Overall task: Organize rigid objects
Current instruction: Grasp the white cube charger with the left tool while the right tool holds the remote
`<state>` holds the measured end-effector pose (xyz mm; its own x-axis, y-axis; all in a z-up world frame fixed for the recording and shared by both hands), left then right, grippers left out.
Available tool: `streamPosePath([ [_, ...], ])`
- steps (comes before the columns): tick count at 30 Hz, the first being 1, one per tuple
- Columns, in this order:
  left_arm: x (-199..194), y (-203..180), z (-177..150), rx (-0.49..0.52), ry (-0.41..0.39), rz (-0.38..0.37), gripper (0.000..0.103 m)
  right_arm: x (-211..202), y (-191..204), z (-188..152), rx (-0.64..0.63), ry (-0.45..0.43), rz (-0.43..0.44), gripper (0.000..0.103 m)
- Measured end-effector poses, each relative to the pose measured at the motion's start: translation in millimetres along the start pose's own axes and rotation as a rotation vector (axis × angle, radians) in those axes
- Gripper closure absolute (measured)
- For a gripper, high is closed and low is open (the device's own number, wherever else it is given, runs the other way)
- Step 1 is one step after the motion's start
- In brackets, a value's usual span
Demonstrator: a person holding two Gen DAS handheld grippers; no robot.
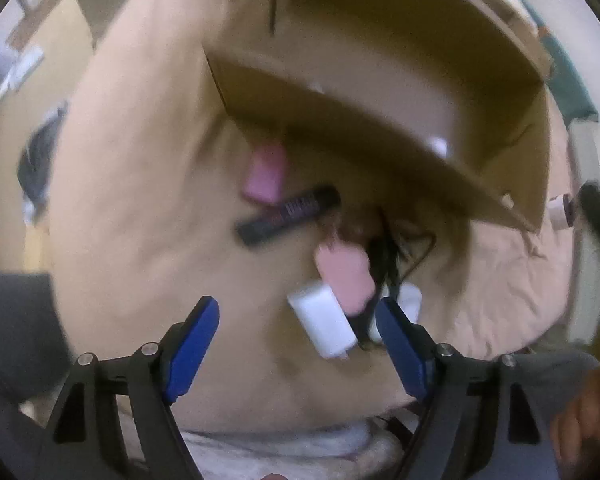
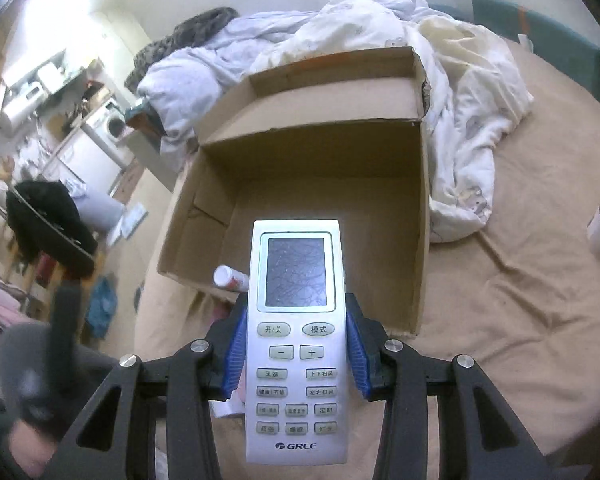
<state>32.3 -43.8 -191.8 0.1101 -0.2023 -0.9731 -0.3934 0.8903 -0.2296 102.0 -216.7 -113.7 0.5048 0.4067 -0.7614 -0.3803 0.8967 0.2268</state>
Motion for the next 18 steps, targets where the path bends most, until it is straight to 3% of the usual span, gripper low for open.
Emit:
streamPosePath([
  [3,12.9,-3.9,-5.5,-0.033,0.026,0.005,0.028,2.1,-0.8,-3.4,-0.011,0.017,0.006,0.058],
  [6,18.3,-7.6,-9.9,-0.034,0.025,0.026,0.047,5.2,-1.1,-6.3,-0.009,0.039,0.007,0.058],
  [7,20.9,-9.1,-10.9,-0.035,0.031,0.020,0.063,6.5,-2.1,-7.2,-0.005,0.047,0.007,0.058],
  [8,22.2,-9.9,-11.3,-0.039,0.038,0.011,0.072,7.6,-2.7,-8.1,0.000,0.055,0.009,0.058],
  [18,44.1,-13.3,-7.6,-0.033,0.100,0.046,0.075,5.7,-5.0,-10.0,0.023,0.057,0.024,0.058],
])
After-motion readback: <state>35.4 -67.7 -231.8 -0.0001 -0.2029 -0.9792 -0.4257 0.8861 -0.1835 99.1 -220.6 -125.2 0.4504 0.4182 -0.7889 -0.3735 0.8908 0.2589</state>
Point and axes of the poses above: each gripper's, at about its wrist camera, not at the fingertips, and x roughly the way its jaws point, y to its left, z to its top, the point moved 5 cm from there along x, roughly the way its jaws point, and after that the axes turned 11 degrees about -x, right-handed, at the moved point
